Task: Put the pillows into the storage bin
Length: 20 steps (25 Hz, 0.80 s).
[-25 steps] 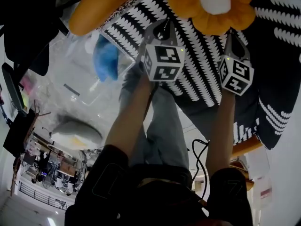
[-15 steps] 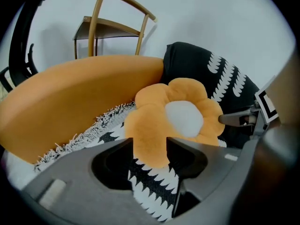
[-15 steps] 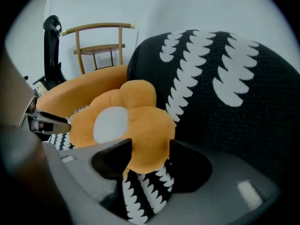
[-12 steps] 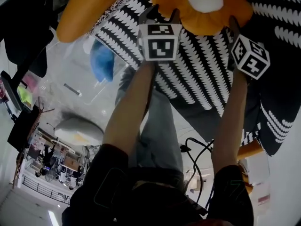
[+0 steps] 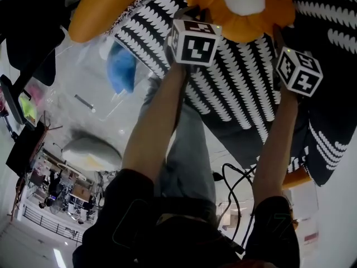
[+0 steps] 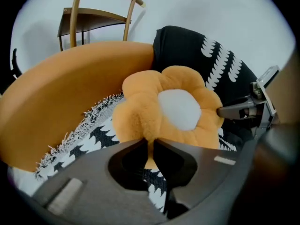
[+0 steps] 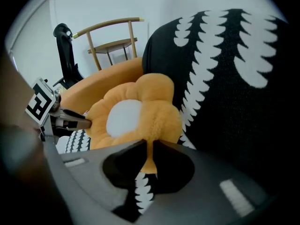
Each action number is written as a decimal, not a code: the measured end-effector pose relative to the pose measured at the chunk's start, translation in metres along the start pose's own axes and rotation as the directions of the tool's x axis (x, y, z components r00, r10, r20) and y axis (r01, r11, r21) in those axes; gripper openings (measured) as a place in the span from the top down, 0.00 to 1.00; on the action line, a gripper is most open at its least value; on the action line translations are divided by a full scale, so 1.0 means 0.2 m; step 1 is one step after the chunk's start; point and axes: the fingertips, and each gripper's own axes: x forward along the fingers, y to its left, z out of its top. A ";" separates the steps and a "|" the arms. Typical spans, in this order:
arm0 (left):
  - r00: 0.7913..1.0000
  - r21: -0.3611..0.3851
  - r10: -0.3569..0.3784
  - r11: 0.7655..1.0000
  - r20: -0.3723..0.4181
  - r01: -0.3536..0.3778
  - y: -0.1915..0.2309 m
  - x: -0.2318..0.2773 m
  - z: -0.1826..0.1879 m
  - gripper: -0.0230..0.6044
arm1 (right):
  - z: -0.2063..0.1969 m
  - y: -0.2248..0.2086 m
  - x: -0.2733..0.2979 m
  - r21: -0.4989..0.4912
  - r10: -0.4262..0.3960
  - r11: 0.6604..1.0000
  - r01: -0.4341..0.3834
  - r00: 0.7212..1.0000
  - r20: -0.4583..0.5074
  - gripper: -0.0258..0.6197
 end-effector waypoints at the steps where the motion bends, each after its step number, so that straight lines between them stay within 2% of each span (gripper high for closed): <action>1: 1.000 -0.006 -0.003 1.000 0.003 0.003 -0.01 -0.03 0.00 0.91 | 0.00 0.00 -0.03 -0.010 0.003 1.000 -0.003 1.000 0.001 0.89; 6: 1.000 -0.040 0.010 0.999 0.010 -0.009 -0.03 -0.19 -0.10 0.91 | -0.06 0.10 -0.16 -0.044 0.023 0.999 -0.024 0.999 -0.022 0.90; 10: 1.000 -0.108 0.027 0.994 0.011 -0.026 0.02 -0.37 -0.19 0.91 | -0.06 0.25 -0.24 -0.085 0.066 0.994 -0.069 0.997 -0.048 0.91; 13: 0.999 -0.164 0.038 0.986 0.012 -0.036 0.12 -0.50 -0.30 0.91 | -0.07 0.42 -0.25 -0.118 0.108 0.986 -0.116 0.992 -0.067 0.91; 20: 0.997 -0.283 0.077 0.957 0.027 -0.066 0.41 -0.79 -0.64 0.91 | -0.06 0.91 -0.27 -0.228 0.150 0.958 -0.173 0.982 -0.112 0.91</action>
